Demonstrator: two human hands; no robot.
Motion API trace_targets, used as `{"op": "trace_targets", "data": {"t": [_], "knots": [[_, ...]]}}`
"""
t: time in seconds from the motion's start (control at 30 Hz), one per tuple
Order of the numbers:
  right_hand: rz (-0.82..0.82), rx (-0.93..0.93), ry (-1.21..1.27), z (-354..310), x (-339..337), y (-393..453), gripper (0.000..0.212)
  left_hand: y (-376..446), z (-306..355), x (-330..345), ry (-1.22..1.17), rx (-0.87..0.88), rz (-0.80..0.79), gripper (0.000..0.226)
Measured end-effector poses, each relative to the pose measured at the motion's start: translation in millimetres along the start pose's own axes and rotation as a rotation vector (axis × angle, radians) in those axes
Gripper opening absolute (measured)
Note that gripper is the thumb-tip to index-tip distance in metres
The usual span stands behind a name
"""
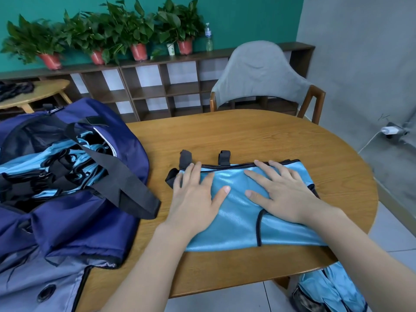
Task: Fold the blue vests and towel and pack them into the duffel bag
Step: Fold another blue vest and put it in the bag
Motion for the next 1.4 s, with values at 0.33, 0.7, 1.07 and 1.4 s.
{"op": "trace_targets", "data": {"t": [0.33,0.7,1.07,1.4], "knots": [[0.144,0.283,0.104,17,-1,5,0.076,-24,61,-18,-0.171,0.025,0.138,0.061],[0.303,0.228,-0.002,47,-51,-17,0.061,-4,17,-2,0.064,-0.003,-0.056,0.067],[0.402,-0.138,0.229,28,-40,-72,0.052,-37,8,-18,-0.467,0.139,0.237,0.03],[0.305,-0.301,0.381,11,-9,-130,0.078,-113,46,-13,-0.324,0.332,0.105,0.085]]}}
Point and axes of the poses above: each hand's wrist, its own y-axis towards the middle knuckle, its own x-axis out of the palm, z = x × y, the point moved 9 cm from there along y, towards the middle knuckle, and after that the axes turned 14 degrees about y, right-handed, at the moved point
